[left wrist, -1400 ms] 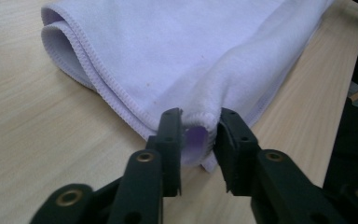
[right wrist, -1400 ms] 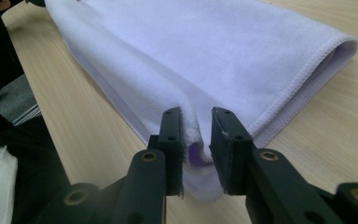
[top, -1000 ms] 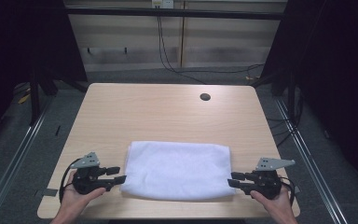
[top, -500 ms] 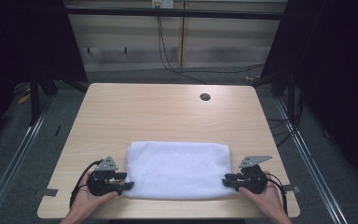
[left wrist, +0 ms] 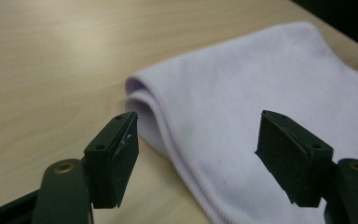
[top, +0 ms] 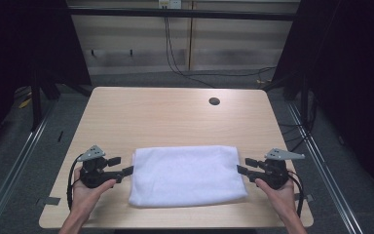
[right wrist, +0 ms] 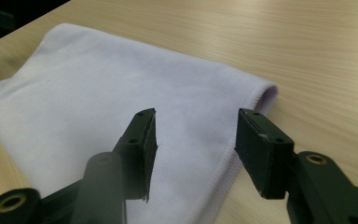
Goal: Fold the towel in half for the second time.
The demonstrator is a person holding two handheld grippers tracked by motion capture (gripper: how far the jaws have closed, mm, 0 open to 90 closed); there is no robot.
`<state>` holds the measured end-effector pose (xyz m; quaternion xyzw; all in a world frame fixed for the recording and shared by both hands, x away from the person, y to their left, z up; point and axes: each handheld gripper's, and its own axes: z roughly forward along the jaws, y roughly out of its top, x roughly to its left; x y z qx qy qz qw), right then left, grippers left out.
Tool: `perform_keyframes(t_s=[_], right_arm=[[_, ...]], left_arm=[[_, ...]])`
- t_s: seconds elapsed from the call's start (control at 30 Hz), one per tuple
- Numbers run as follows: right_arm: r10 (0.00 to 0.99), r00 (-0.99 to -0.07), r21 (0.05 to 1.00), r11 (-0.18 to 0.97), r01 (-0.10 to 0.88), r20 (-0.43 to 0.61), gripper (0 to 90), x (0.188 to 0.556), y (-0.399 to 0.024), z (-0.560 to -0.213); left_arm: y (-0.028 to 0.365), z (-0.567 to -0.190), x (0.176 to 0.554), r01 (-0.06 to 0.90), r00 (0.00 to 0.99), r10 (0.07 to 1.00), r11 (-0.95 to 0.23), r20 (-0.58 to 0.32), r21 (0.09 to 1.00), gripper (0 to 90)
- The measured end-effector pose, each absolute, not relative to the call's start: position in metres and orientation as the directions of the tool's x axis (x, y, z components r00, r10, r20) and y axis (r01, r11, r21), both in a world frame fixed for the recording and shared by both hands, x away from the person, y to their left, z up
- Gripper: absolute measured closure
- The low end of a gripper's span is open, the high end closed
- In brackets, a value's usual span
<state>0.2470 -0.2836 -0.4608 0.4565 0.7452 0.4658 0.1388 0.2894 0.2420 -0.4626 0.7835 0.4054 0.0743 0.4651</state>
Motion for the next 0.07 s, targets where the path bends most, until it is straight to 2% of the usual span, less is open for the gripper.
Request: perform_keyframes(t_s=[0.07], right_arm=[[0.827,-0.522,0.824,0.137,0.550,0.211,43.9,0.2418,-0.2887,-0.4620]], left_arm=[[0.2460,-0.4651,0.2873,0.574,0.643,0.719,-0.223,-0.265,0.788,24.9]])
